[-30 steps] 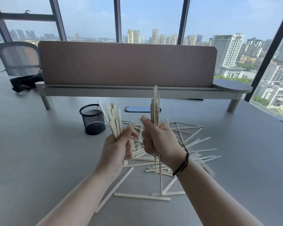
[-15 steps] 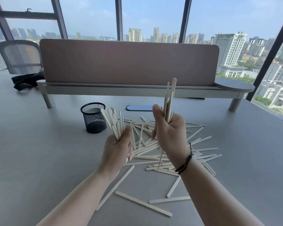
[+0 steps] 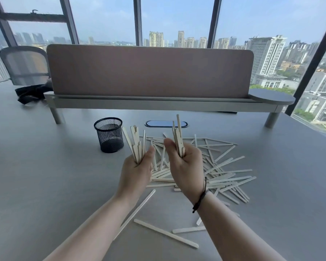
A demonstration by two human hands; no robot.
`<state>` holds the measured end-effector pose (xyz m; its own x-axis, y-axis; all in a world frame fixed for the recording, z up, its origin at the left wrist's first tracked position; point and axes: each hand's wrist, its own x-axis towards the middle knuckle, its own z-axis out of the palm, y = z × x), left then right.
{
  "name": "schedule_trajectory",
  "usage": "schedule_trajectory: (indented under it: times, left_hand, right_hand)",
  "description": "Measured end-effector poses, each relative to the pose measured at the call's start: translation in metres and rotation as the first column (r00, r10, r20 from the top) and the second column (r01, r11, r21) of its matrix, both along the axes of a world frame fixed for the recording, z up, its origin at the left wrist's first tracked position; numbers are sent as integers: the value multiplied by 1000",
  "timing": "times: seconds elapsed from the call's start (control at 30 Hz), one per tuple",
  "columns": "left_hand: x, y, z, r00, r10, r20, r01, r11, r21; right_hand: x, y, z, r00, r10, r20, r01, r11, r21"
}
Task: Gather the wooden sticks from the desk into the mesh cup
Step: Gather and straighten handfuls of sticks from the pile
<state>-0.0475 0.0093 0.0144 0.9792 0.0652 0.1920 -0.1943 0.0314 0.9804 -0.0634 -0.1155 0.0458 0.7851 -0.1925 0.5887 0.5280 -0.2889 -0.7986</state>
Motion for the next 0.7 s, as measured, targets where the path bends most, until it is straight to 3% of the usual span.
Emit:
schedule_trajectory:
  times: [0.1, 0.3, 0.43, 0.7]
  left_hand:
    - [1, 1, -4, 1000, 1, 2, -1, 999, 46]
    - [-1, -1, -2, 1000, 22, 16, -23, 999, 26]
    - [-1, 1, -3, 998, 43, 47, -46, 997, 67]
    - [3, -1, -6, 994, 67, 87, -75, 994, 84]
  right_hand:
    - [0, -4, 3, 999, 7, -50, -5, 999, 49]
    - [-1, -8, 17, 983, 157, -93, -116, 930, 349]
    - [-6, -1, 6, 953, 270, -141, -209, 916, 341]
    - [-7, 7, -16, 923, 295, -248, -204, 920, 334]
